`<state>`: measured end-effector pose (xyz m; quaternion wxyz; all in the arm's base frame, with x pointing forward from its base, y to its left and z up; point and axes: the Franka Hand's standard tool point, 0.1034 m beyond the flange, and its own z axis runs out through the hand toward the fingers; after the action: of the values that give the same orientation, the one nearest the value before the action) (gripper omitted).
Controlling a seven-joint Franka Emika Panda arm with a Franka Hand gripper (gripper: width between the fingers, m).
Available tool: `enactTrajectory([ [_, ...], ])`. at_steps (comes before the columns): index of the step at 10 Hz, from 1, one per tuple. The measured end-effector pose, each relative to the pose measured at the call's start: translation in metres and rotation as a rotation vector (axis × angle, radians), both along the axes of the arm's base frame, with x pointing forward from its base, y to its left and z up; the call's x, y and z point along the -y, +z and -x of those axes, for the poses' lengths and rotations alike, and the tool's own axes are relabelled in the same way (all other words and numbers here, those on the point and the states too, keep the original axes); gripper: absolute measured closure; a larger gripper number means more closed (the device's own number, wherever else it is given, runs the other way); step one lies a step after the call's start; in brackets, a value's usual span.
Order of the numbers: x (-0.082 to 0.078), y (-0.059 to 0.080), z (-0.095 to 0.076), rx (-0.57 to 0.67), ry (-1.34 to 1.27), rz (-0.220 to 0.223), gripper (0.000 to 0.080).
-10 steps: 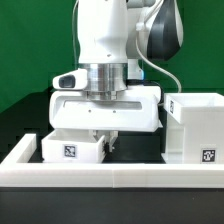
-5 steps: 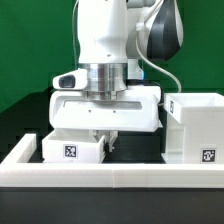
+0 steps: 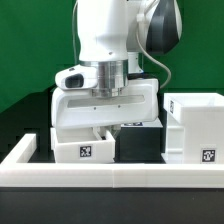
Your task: Assemble drawer
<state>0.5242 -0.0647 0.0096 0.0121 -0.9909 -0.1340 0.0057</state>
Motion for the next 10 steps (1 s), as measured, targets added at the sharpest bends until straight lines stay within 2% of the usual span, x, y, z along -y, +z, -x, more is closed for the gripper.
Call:
enactTrajectory([
  [3, 0.0009, -0.0008, 0.0019, 0.001, 0.213, -0.002, 0.0758],
  [6, -0.0051, 0.0024, 0.0056, 0.001, 0.554, -0.004, 0.0758],
  [10, 0.0019, 0.0012, 0.0069, -0.007, 0.857, 0.008, 0.0758],
])
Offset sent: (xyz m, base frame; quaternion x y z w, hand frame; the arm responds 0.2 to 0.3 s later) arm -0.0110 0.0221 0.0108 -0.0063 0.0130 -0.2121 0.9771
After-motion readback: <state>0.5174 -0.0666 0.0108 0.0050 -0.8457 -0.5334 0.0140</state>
